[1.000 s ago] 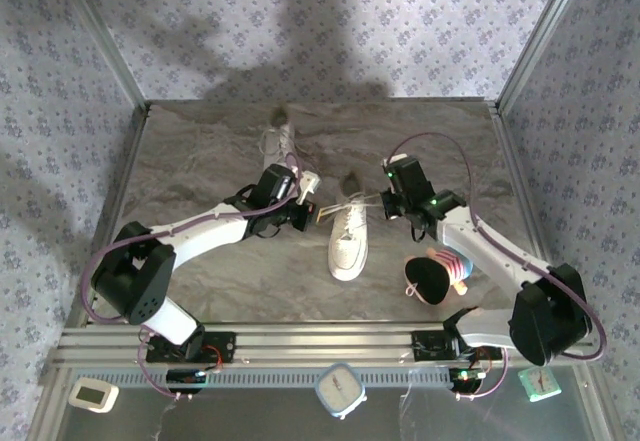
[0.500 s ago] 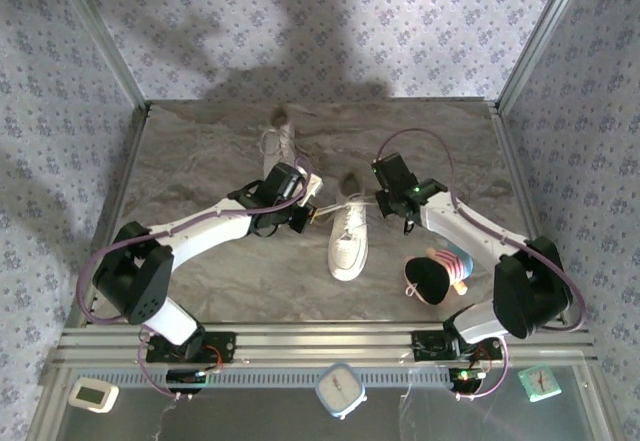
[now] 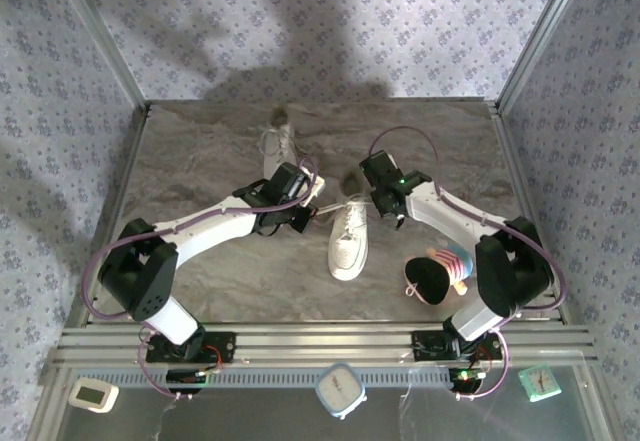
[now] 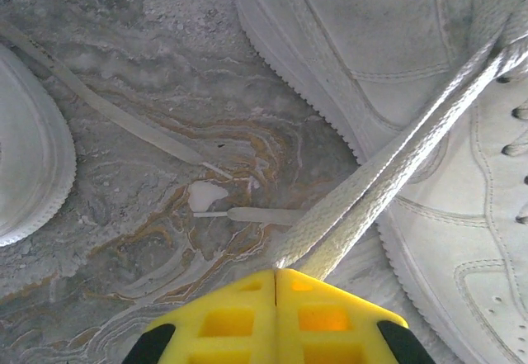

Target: Tie the shoes

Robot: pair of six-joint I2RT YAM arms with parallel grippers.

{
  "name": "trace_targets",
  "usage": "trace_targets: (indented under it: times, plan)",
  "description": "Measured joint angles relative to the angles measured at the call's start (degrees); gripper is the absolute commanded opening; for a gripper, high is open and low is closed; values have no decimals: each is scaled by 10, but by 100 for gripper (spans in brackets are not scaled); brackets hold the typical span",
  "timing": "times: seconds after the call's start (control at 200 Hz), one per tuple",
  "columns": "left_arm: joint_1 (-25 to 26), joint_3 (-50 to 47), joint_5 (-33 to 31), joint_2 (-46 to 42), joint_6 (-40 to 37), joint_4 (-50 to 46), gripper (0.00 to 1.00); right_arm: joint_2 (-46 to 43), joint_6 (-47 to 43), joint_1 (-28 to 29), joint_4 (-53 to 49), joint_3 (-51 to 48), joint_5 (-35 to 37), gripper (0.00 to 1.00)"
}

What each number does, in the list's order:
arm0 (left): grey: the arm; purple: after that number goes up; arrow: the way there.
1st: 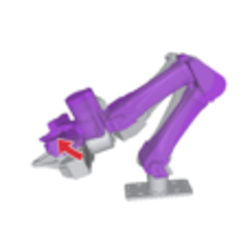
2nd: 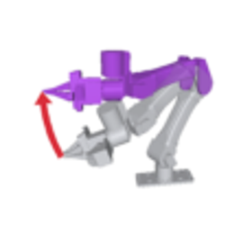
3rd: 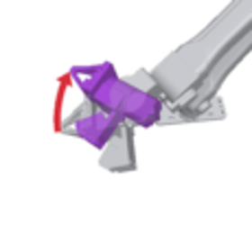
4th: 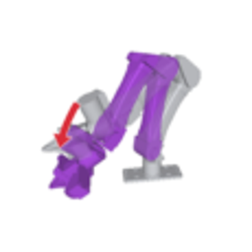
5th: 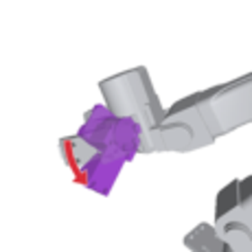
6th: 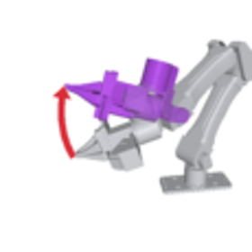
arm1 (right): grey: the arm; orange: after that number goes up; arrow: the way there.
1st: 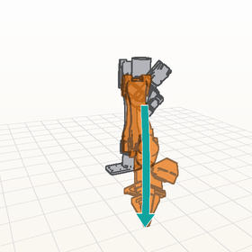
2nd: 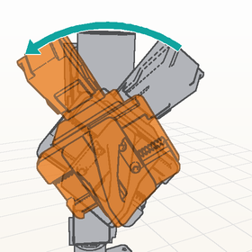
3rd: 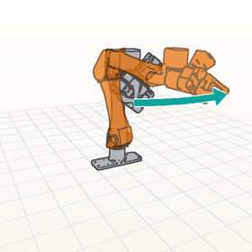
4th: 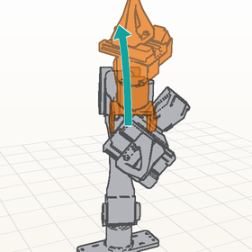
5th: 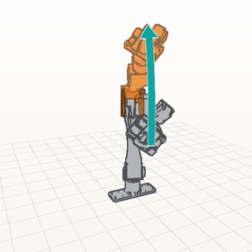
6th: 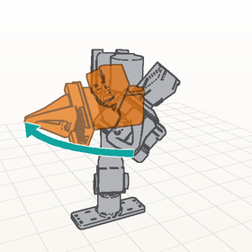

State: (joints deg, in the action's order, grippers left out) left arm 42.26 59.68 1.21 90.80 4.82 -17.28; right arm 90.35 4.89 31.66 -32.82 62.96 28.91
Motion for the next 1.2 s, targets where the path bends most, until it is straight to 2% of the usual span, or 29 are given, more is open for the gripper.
trace_targets:
  times: [0.57,0.715,0.745,0.82,0.859,0.909,0.964,1.044,1.139,1.199]
  plan:
    - [5,2,-21,6,-4,-8,0,38,0,8,-28,23,18,0]
    - [9,2,-10,5,-3,-7,0,26,0,12,-28,23,-3,0]
    - [10,2,-6,5,-2,-7,12,17,0,13,-26,22,-15,2]
    - [12,2,-1,-5,6,-4,56,-22,4,13,-12,17,-43,16]
    - [13,2,0,-15,12,-1,70,-48,12,13,-4,13,-55,26]
    - [13,1,-1,-32,22,6,81,-83,16,13,8,6,-66,38]
    - [13,-3,-7,-61,33,19,90,-120,31,13,20,-3,-75,52]
    - [13,-20,-24,-112,50,41,93,-174,47,13,35,-26,-82,63]
    - [7,-54,-40,-167,70,70,93,-216,76,18,44,-52,-84,68]
    - [-3,-78,-38,-188,94,87,90,-228,101,26,47,-66,-85,69]
